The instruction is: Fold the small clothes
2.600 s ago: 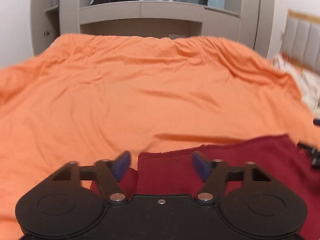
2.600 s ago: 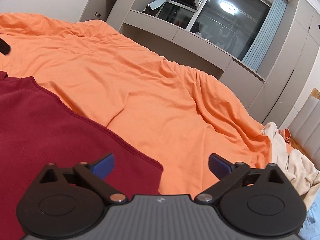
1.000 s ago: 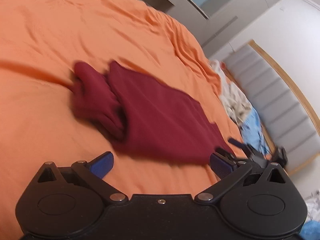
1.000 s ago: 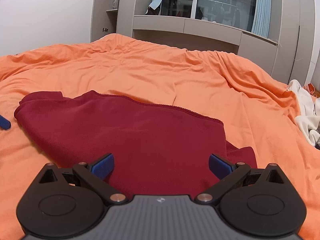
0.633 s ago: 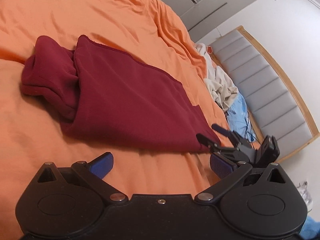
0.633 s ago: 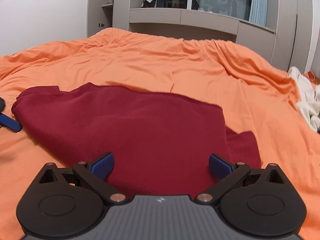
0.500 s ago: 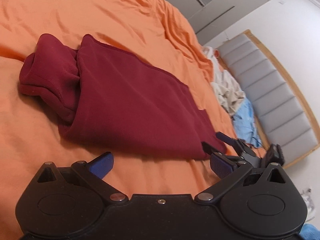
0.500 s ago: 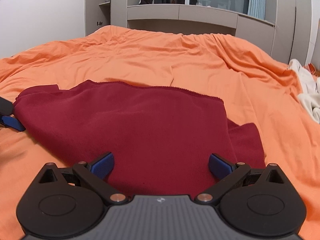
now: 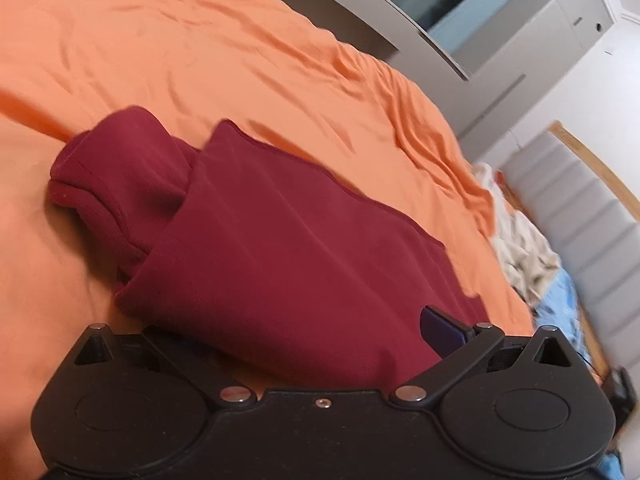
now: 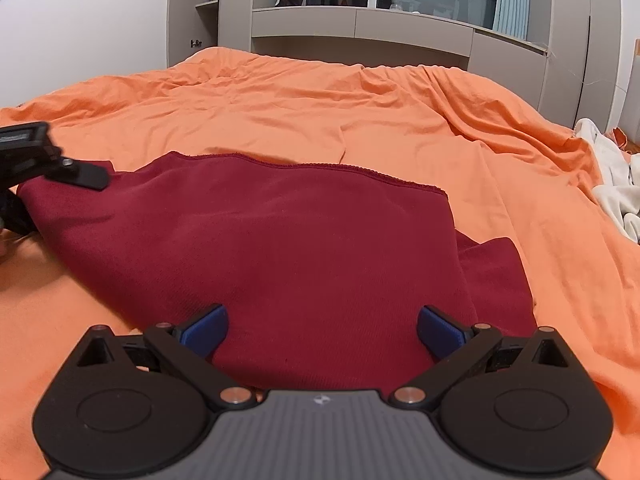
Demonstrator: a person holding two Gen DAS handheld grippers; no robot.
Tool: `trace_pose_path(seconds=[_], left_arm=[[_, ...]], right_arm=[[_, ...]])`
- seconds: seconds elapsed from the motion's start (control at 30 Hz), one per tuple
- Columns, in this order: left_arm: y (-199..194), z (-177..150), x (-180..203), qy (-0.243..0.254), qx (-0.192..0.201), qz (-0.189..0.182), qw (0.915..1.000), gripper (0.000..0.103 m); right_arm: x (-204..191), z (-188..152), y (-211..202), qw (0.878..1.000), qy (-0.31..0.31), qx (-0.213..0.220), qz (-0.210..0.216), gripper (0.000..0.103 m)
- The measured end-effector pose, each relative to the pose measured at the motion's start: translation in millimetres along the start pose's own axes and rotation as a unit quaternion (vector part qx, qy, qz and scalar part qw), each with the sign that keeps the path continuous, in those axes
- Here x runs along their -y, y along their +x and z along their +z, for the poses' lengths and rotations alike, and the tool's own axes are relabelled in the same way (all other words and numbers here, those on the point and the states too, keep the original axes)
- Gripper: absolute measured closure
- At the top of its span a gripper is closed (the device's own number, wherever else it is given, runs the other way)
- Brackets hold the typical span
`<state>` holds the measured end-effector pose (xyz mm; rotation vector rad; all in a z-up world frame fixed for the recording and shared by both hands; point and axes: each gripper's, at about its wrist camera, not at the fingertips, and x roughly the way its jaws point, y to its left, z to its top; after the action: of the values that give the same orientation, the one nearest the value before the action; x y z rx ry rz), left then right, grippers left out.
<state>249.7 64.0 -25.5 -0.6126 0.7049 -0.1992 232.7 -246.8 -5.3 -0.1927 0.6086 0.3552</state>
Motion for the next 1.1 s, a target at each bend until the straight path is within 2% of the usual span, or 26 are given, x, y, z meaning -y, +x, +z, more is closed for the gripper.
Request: trace_pose_path(seconds=[0.17, 0.27, 0.4, 0.6, 0.8, 0.9, 0.97, 1.1], left_arm=[[13.6, 6.3, 2.7, -0.007, 0.033, 0.049, 0.9982, 0.001], [17.4, 7.7, 0.7, -0.017, 0.056, 0.064, 0.9962, 0.001], [15.3, 3.9, 0.2, -0.013, 0.074, 0.067, 0.9949, 0.001], [16.7, -1.1, 4.5, 0.008, 0.078, 0.080, 0.9937, 0.001], [16.2, -1.9, 4.4, 0.008, 0.080, 0.080, 0.9935, 0.001], [15.1, -2.3, 4.1, 0.008, 0.082, 0.080, 0.9934, 0.001], [14.4, -2.6, 3.3, 0.007, 0.084, 0.078, 0.9934, 0.001], [13.6, -3.5, 4.2, 0.005, 0.084, 0.077, 0.9935, 0.001]], right_arm=[[-1.7, -2.0, -0.5, 1.000, -0.001, 0.005, -0.003, 0.000], [-3.4, -0.4, 0.2, 1.000, -0.002, 0.003, -0.006, 0.000], [-11.0, 2.0, -2.3, 1.000, -0.005, 0.011, -0.026, 0.000], [-26.4, 10.3, -5.3, 0.997, -0.034, 0.052, -0.054, 0.000], [-39.4, 29.6, 5.9, 0.996, -0.029, 0.078, -0.028, 0.000], [-49.5, 28.6, 17.4, 0.997, -0.049, 0.059, -0.013, 0.000], [-55.6, 21.2, 27.0, 0.996, -0.070, 0.043, -0.017, 0.000], [-58.6, 15.9, 29.1, 0.996, -0.074, 0.052, -0.020, 0.000]])
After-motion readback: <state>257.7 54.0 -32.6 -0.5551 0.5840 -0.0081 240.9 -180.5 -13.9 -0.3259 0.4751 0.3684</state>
